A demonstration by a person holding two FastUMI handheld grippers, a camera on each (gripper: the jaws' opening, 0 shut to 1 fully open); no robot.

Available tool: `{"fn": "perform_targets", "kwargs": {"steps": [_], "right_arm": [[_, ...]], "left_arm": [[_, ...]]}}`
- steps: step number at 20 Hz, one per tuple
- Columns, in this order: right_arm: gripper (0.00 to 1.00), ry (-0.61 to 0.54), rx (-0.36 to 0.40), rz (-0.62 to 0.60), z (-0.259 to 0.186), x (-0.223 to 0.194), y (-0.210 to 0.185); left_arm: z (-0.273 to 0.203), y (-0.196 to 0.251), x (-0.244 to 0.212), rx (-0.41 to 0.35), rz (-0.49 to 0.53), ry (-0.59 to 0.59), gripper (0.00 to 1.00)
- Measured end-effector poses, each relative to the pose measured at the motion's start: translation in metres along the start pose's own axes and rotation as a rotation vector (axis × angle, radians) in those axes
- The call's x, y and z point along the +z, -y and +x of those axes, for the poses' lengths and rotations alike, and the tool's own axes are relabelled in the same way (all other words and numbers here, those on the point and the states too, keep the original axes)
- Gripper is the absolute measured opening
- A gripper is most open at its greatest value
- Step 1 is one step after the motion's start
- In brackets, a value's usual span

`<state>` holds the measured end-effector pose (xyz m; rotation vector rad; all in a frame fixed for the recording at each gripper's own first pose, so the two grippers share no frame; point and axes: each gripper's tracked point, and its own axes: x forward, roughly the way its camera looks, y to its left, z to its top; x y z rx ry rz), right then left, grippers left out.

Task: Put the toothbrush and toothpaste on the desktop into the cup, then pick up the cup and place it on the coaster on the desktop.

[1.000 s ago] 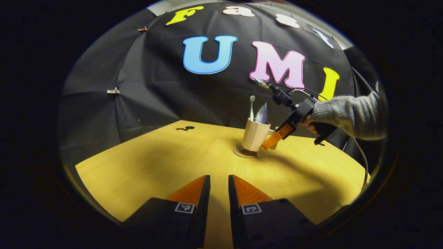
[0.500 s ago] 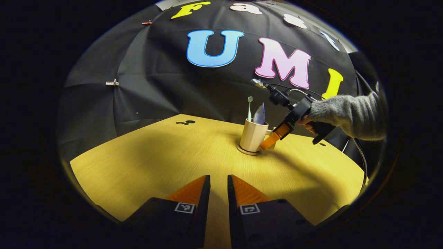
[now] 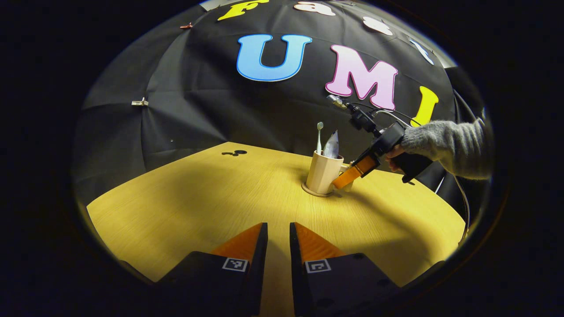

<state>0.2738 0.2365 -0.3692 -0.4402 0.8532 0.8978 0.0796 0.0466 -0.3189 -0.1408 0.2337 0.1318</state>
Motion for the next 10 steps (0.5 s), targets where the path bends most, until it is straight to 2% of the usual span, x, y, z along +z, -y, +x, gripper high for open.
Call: {"fn": "perform_targets", "kwargs": {"steps": [1, 2, 3, 4, 5, 6, 7, 10], "right_arm": [[0.67, 0.014, -0.012, 0.001, -0.004, 0.001, 0.004], [0.67, 0.023, -0.028, 0.001, -0.007, 0.002, 0.008], [0.85, 0.048, -0.034, 0.014, -0.015, 0.006, 0.012], [0.92, 0.071, -0.037, 0.034, -0.022, 0.008, 0.013], [0.92, 0.09, -0.042, 0.047, -0.029, 0.007, 0.015], [0.95, 0.107, -0.05, 0.055, -0.036, 0.005, 0.018], [0.97, 0.124, -0.052, 0.059, -0.042, 0.003, 0.019], [0.98, 0.128, -0.04, 0.072, -0.062, -0.03, 0.013]], "left_arm": [[0.0, 0.004, 0.0, -0.003, 0.004, -0.001, 0.33], [0.0, 0.007, 0.0, -0.007, 0.006, 0.0, 0.33], [0.0, 0.01, -0.001, -0.009, 0.01, 0.0, 0.25], [-0.001, 0.015, 0.001, -0.012, 0.018, -0.001, 0.48], [-0.002, 0.018, 0.001, -0.013, 0.026, 0.0, 0.63], [-0.002, 0.022, 0.001, -0.014, 0.034, 0.001, 0.6], [-0.002, 0.026, 0.002, -0.019, 0.039, 0.005, 0.63], [-0.005, 0.053, 0.008, -0.04, 0.052, 0.021, 0.8]]}}
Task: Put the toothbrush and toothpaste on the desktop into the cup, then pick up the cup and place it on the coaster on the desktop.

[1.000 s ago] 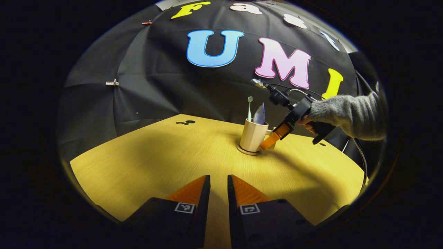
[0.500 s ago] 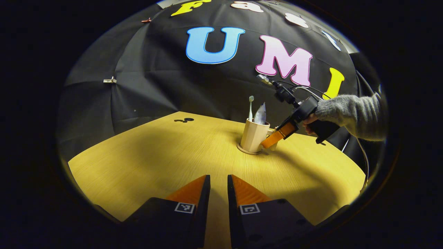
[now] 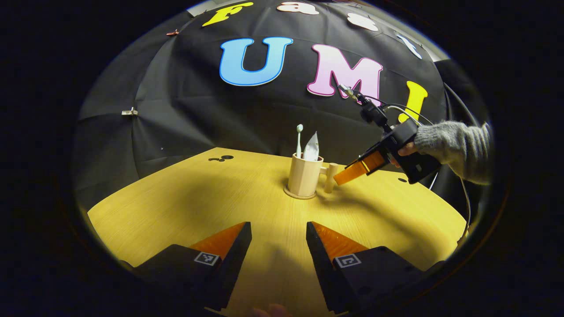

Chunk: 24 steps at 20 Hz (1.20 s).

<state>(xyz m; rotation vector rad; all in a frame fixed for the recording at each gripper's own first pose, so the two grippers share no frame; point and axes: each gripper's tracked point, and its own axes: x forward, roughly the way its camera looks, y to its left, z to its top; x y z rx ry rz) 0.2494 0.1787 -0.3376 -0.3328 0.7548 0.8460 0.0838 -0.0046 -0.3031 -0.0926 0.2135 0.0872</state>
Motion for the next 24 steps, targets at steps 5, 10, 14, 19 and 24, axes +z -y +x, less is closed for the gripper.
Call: {"fn": "perform_targets", "kwargs": {"steps": [5, 10, 14, 19, 24], "right_arm": [[0.98, 0.064, 0.007, 0.104, -0.025, -0.032, 0.0], [0.98, 0.212, -0.031, 0.183, -0.082, -0.042, 0.018], [0.98, 0.401, -0.098, 0.25, -0.148, -0.031, 0.031], [0.98, 0.599, -0.208, 0.263, -0.239, -0.014, 0.037], [0.98, 0.671, -0.282, 0.247, -0.307, -0.006, 0.013]], "left_arm": [[-0.002, 0.038, 0.007, -0.03, 0.022, 0.011, 0.86], [-0.003, 0.071, 0.016, -0.042, 0.087, 0.029, 0.86], [-0.006, 0.094, 0.035, -0.056, 0.103, 0.034, 0.86], [-0.018, 0.112, 0.084, -0.06, 0.107, 0.072, 0.86], [-0.043, 0.129, 0.139, -0.066, 0.146, 0.121, 0.86]]}}
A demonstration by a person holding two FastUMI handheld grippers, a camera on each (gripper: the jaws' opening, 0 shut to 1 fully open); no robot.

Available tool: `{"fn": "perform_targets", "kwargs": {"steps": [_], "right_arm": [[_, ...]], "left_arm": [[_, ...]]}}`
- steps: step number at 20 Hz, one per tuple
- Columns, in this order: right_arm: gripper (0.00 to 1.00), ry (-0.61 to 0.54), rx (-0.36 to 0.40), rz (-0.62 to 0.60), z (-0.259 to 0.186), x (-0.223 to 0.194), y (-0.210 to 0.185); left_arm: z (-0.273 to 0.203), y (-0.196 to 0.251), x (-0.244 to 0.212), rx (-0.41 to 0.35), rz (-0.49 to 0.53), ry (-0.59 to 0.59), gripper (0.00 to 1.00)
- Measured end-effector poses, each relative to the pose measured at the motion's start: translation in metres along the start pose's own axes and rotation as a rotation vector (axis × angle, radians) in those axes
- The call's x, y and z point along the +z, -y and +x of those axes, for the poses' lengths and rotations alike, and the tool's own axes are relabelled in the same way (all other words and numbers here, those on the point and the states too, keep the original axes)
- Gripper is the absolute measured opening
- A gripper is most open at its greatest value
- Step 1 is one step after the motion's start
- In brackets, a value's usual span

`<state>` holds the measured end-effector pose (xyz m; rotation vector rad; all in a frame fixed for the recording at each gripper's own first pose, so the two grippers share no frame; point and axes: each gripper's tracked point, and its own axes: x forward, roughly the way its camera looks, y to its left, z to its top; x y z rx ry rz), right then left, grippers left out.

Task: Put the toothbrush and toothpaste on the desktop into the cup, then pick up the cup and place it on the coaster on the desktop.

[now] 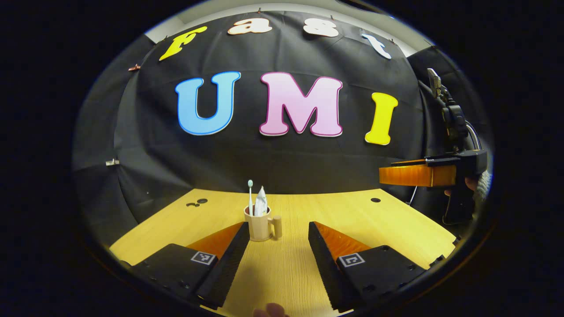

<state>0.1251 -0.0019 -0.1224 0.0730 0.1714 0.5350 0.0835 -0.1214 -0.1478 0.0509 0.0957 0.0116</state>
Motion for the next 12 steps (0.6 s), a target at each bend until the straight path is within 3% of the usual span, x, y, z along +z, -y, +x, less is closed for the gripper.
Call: {"fn": "perform_targets", "kwargs": {"steps": [5, 12], "right_arm": [[0.98, 0.079, -0.051, -0.008, -0.038, 0.036, -0.015], [0.98, 0.151, -0.092, 0.017, -0.086, 0.064, -0.032]], "left_arm": [[-0.026, 0.01, 0.049, -0.007, 0.027, 0.041, 0.86], [-0.062, 0.033, 0.09, -0.024, 0.147, 0.115, 0.84]]}}
